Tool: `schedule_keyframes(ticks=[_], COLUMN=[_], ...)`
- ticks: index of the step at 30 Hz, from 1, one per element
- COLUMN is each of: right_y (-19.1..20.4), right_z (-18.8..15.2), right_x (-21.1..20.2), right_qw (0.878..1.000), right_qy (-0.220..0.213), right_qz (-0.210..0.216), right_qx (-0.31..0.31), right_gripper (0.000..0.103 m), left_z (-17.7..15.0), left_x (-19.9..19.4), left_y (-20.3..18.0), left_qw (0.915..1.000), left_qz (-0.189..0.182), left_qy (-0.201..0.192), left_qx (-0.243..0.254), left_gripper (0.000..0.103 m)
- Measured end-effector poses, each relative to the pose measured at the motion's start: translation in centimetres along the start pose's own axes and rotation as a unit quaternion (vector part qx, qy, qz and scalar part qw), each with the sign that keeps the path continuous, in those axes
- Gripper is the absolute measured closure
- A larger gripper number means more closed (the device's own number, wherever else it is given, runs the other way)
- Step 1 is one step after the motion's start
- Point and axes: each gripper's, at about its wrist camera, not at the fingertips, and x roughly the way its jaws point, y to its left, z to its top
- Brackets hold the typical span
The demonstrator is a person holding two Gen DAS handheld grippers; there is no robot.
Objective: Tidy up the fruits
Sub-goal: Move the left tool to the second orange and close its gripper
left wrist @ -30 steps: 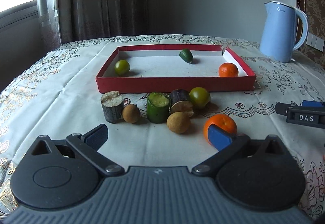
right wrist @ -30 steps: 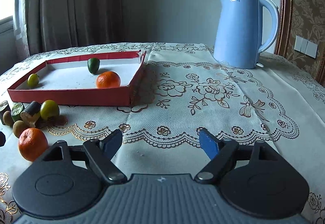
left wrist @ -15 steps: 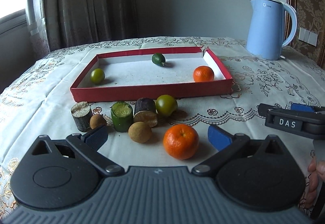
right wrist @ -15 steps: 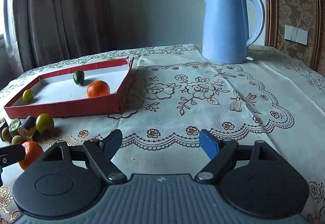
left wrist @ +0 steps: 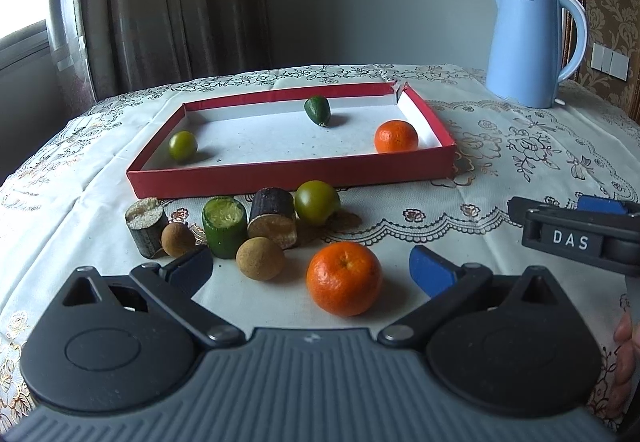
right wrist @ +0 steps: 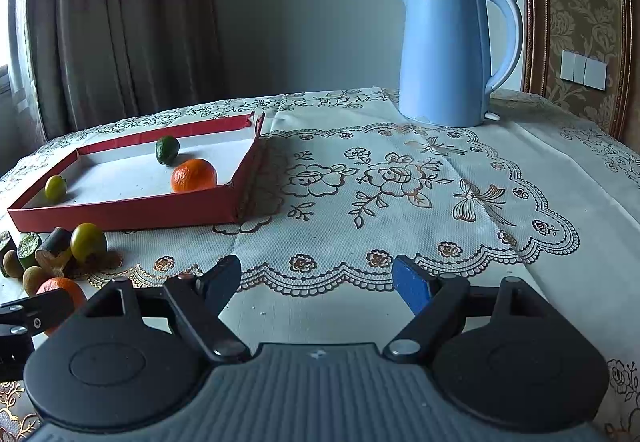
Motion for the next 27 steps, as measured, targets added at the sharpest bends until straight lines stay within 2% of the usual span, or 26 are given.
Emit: schedule_keyframes(ticks=[27], right_y=[-0.25], right_z=[-0.04], right_x=[0.1], right_qw=[1.0], right_qy=[0.001], right_qz=[0.005], right_qx=[0.007], right_gripper=[0.02], left_z=[-0.24], left_x=[0.77], left_y=[-0.68], left_qw=[0.9999], left_qz=[0.007], left_qy=[0.007], left_qx=[0.002], left_gripper=[0.0])
